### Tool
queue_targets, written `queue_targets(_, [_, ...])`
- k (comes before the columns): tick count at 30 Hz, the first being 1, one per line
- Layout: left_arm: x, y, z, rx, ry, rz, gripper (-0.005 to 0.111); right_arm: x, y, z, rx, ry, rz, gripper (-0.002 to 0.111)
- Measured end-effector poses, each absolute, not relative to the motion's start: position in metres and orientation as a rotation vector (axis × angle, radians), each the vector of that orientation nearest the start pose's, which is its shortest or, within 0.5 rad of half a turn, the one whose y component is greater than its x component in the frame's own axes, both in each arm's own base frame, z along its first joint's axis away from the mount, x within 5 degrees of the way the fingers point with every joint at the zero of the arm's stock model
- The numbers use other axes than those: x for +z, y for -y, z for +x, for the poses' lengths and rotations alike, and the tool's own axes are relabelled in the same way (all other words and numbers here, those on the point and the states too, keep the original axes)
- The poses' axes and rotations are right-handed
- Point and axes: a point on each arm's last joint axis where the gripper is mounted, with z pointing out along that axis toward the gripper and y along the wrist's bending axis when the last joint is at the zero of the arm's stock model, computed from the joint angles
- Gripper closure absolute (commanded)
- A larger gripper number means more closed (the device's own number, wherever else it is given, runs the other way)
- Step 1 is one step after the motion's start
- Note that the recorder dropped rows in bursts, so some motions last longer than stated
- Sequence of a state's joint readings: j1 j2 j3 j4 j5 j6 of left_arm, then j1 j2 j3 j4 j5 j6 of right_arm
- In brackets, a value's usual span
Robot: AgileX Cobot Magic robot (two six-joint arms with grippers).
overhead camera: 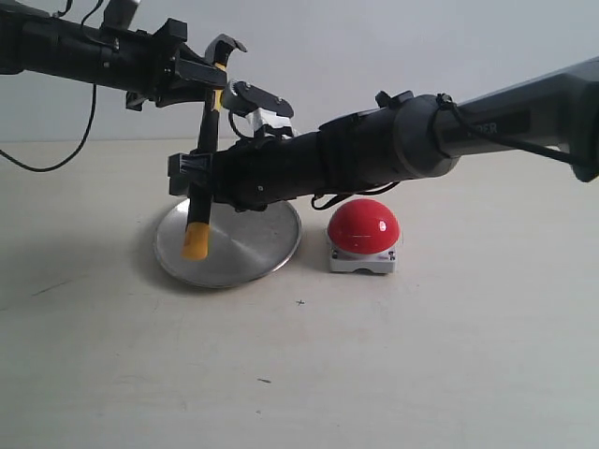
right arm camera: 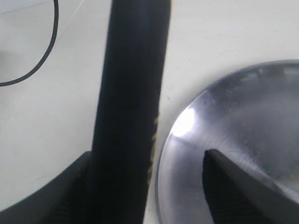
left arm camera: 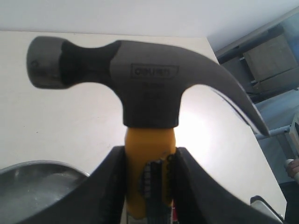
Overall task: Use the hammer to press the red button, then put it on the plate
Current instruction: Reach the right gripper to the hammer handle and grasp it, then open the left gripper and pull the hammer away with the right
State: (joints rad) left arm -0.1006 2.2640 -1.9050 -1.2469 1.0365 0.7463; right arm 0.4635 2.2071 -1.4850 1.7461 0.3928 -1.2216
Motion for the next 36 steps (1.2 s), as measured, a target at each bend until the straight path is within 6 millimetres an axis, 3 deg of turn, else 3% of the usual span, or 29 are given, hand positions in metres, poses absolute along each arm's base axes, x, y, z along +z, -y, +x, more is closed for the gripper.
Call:
queue_targets(3, [0.233,0.124,0.486,-1.281,-2.23,0.328,0.107,0.152,-0.25,0.417,1.012,-2.245,-0.175,0.072])
queue_targets(7, [0.233,0.124,0.486,-1.28,-2.229,0.331,0.107,0.153,-0.251,0.416,1.041,-2.244,-0.172,0.105])
queue_targets(8, [0.233,0.124,0.486,-1.279,-2.228,0.333,0.107,0.152,-0.251,0.416,1.043,-2.247,-0.167,0.108])
queue_targets(14, [0.233,0.118,0.486,-1.276,-2.228,0.326,0.107,0.15,-0.251,0.416,1.051,-2.251,-0.162,0.108])
queue_targets(17, [0.233,0.113,0.487,-1.276,-2.234,0.326,0.1,0.15,-0.251,0.416,1.054,-2.249,-0.165,0.108])
queue_targets(19, [0.232,0.11,0.486,-1.277,-2.244,0.324,0.086,0.15,-0.251,0.416,1.058,-2.248,-0.169,0.108])
queue_targets(20, [0.232,0.109,0.486,-1.275,-2.248,0.324,0.068,0.15,-0.251,0.416,1.058,-2.249,-0.169,0.108])
queue_targets(22, [0.231,0.106,0.486,-1.274,-2.253,0.324,0.053,0.15,-0.251,0.416,1.061,-2.248,-0.174,0.108])
queue_targets(31, [0.231,0.099,0.487,-1.234,-2.272,0.328,0.052,0.148,-0.251,0.416,1.051,-2.253,-0.186,0.108])
queue_targets(36, [0.221,0.091,0.484,-1.125,-2.391,0.363,0.052,0.147,-0.25,0.417,1.013,-2.257,-0.178,0.108])
